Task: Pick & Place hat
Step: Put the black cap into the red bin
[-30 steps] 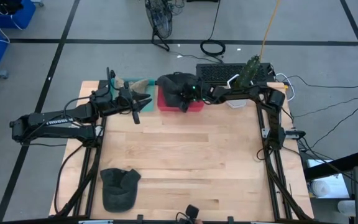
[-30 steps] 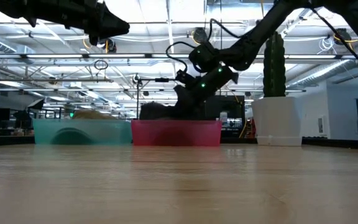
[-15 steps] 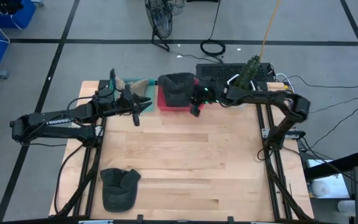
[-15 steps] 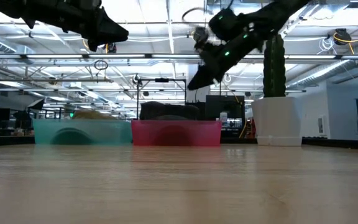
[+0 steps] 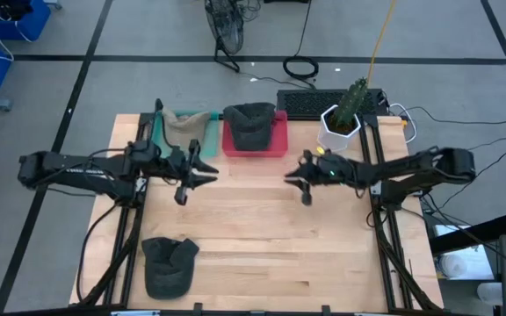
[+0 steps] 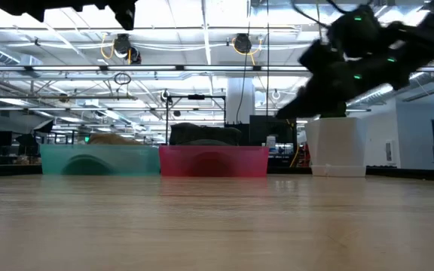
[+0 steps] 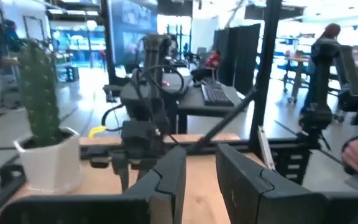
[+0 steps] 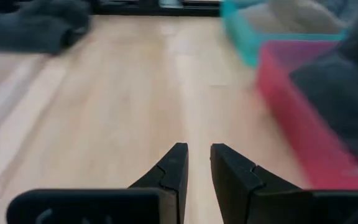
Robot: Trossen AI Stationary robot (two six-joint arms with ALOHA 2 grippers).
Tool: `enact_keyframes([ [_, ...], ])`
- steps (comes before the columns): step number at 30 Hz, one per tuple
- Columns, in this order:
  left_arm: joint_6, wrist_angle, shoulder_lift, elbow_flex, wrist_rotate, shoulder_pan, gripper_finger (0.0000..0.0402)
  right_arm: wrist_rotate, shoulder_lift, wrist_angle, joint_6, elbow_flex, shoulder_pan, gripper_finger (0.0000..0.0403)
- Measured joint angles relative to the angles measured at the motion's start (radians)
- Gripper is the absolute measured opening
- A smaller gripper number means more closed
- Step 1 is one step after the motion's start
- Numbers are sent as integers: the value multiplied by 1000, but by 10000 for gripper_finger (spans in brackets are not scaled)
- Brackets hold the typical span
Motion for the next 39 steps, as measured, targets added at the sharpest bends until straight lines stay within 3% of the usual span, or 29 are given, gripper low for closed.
enact_keyframes([
  [7,-103,-9,189,0,-329,-207,93,3,-27,344,-59,-223,201,59],
  [12,-230,-24,310,11,-375,-285,93,7,-27,491,-163,-280,262,59],
  [15,-396,-165,339,73,-414,-329,93,7,-27,479,-175,-282,265,59],
  [19,-518,-577,360,260,-449,-387,93,8,-27,441,-176,-282,264,59],
  [24,-622,-1024,419,504,-446,-449,93,8,-27,441,-177,-282,264,59],
  [27,-688,-1187,459,601,-410,-483,93,8,-27,447,-175,-282,264,59],
  [33,-862,-1269,551,648,-276,-569,105,8,-27,448,-151,-282,264,59],
  [39,-992,-1316,669,647,-76,-628,183,10,-27,451,-146,-282,264,59],
])
